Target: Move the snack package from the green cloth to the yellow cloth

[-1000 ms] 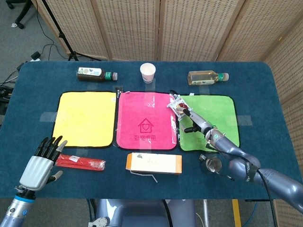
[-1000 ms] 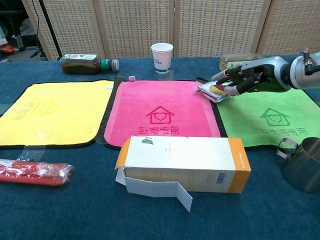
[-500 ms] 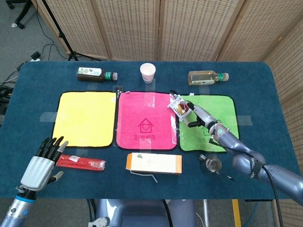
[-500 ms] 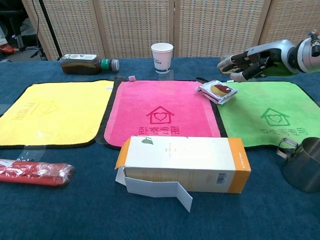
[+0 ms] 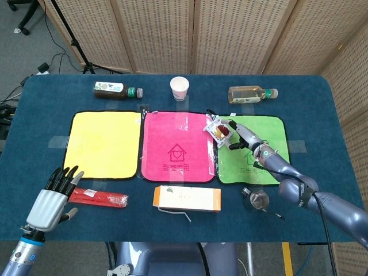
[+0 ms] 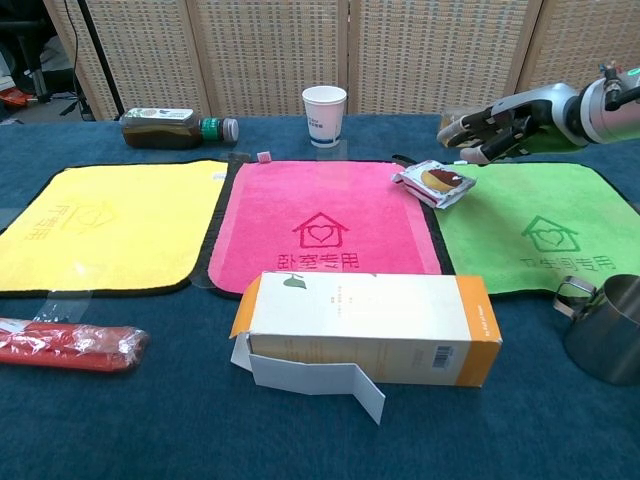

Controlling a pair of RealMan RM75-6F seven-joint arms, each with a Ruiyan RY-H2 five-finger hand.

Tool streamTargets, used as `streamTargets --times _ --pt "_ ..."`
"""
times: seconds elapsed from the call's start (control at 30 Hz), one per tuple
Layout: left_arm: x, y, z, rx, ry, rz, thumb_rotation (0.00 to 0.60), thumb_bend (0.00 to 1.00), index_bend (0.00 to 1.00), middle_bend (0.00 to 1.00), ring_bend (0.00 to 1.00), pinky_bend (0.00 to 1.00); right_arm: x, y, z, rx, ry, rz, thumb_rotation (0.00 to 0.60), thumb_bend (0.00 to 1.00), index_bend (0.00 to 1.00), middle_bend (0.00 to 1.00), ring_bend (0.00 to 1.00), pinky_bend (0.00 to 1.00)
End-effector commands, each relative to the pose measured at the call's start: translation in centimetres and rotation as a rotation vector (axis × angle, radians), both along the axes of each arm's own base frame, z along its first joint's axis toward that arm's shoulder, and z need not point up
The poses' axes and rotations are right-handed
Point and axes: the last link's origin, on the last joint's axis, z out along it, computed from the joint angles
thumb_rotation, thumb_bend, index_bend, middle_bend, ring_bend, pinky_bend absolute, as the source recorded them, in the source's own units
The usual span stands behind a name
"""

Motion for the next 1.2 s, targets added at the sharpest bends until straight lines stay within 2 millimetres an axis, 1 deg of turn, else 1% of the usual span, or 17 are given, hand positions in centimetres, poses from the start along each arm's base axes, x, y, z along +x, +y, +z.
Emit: streamTargets --times 0.03,0.33,0.6,0.73,1.2 --pt "0.0 -0.1 0.0 -0.001 0.0 -0.003 0.6 0.13 0.0 0.0 0.0 0.0 0.1 -0.4 -0.3 0.005 0.002 -0.005 0.6 0.64 0.08 0.0 0.0 0.0" --pt "0.0 -0.1 -0.2 -0.008 0.005 -0.003 0.6 0.13 0.0 0.0 0.0 0.0 -0.2 -1.4 -0.5 0.001 0.016 -0.017 0.6 0.65 0.09 0.0 0.0 0.0" --pt "0.1 -0.1 -0.4 -0.013 0.008 -0.004 0.6 0.13 0.0 0.0 0.0 0.0 -0.8 -1.8 -0.7 0.006 0.019 -0.04 0.6 0.64 0.09 0.0 0.0 0.0" --pt "0.1 -0.1 -0.5 -0.018 0.009 -0.006 0.6 0.13 0.0 0.0 0.0 0.0 -1.0 -1.7 -1.1 0.017 0.018 -0.049 0.6 0.64 0.09 0.0 0.0 0.0" --pt "0.3 -0.4 -0.3 -0.026 -0.005 -0.017 0.6 0.13 0.0 0.0 0.0 0.0 0.3 -0.5 -2.3 0.064 -0.003 -0.003 0.6 0.64 0.09 0.0 0.0 0.0"
